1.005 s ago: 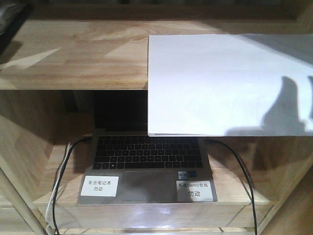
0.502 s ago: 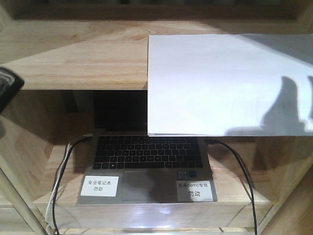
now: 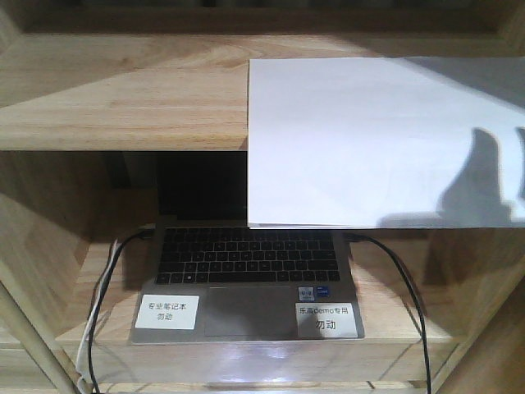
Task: Grab stapler and paper to desk for stapling
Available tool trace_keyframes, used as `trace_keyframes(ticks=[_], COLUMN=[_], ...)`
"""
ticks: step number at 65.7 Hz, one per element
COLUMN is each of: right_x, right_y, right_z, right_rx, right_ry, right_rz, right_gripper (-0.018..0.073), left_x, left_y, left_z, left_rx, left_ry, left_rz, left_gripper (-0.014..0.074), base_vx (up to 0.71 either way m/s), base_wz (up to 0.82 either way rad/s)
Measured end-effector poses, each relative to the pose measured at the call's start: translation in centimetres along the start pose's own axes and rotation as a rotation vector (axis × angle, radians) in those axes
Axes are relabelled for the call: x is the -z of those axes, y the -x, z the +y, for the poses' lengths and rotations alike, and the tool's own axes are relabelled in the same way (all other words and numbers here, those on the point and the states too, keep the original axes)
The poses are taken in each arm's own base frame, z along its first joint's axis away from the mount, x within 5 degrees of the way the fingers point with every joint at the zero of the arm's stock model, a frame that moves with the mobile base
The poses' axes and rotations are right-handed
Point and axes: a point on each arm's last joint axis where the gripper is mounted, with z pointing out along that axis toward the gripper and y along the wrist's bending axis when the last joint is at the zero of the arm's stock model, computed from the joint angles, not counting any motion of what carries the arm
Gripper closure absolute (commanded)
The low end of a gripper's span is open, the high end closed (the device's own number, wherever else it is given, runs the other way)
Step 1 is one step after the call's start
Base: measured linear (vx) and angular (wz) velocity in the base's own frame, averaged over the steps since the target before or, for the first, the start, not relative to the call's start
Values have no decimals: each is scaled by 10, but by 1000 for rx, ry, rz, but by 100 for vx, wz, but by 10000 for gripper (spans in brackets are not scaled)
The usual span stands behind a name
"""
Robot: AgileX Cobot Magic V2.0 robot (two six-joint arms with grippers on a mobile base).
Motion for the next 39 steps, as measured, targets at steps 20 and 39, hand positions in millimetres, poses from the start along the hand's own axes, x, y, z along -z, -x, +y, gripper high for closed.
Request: trace_keyframes(ticks=[20, 39], right_x=[0, 0], right_y=[0, 0], right_z=[0, 0], right_rx=[0, 0], right_ry=[0, 0], right_rz=[0, 0], right_gripper=[306, 306], left_x=[36, 38], left_y=[-13, -14], left_z=[-11, -12], left_rx=[-34, -38], left_ry=[-14, -16], left_rz=[-52, -52], left_gripper=[603, 603], base_vx=[0, 0], base_wz=[0, 0])
